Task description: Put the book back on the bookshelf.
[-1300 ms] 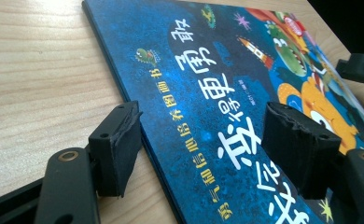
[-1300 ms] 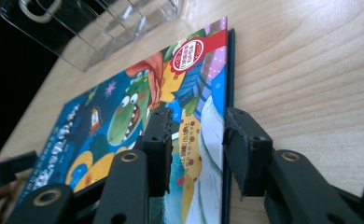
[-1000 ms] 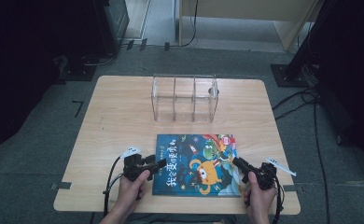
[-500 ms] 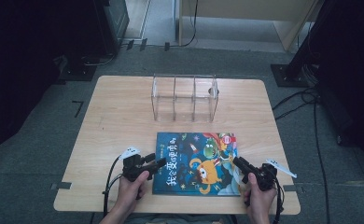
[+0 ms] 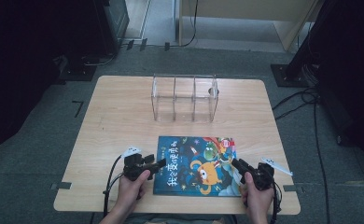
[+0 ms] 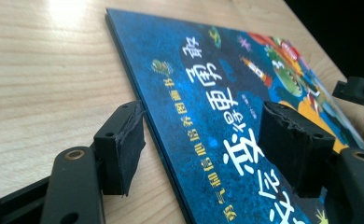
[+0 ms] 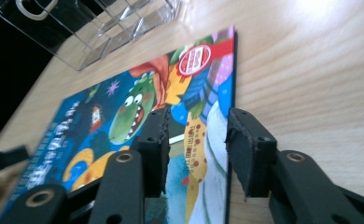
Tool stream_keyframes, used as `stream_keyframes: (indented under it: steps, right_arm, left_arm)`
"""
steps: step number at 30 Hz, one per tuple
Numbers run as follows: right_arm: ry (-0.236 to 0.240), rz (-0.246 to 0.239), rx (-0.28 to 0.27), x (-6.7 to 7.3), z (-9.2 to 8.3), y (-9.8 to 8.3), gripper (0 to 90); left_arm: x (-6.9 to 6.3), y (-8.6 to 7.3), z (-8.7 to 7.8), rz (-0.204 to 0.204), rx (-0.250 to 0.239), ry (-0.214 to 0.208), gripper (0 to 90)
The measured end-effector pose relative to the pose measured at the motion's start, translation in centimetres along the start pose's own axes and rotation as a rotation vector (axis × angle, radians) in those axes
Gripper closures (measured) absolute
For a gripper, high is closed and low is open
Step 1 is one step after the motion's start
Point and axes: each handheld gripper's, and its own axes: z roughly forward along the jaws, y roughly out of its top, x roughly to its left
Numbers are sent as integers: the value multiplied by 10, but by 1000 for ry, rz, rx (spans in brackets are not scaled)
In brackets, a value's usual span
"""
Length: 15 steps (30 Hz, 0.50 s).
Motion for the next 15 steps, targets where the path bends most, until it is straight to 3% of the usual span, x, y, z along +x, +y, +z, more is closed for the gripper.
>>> stream_keyframes:
  steps: [2, 5, 7, 8, 10, 11, 12, 15]
  right_arm:
    - [-3, 22, 0, -2, 2, 2, 585]
    - [-6, 46, 22, -4, 5, 3, 581]
    - [29, 107, 34, -8, 5, 5, 582]
    - [29, 107, 34, -8, 5, 5, 582]
    - [62, 154, 43, -13, 4, 8, 603]
    - [104, 171, 29, -16, 1, 9, 619]
    - [104, 171, 29, -16, 1, 9, 619]
    - [174, 168, -12, -16, -3, 9, 630]
  left_arm:
    - [-2, 0, 3, 10, 30, -2, 331]
    - [-4, 1, 5, 31, 38, 3, 322]
    - [-4, 1, 5, 31, 38, 4, 324]
    - [-4, 1, 5, 31, 38, 4, 325]
    - [-5, 1, 5, 38, 41, 6, 325]
    - [-5, 1, 5, 37, 41, 6, 324]
    - [-5, 1, 5, 36, 41, 5, 324]
    - [-4, 1, 5, 33, 40, -6, 311]
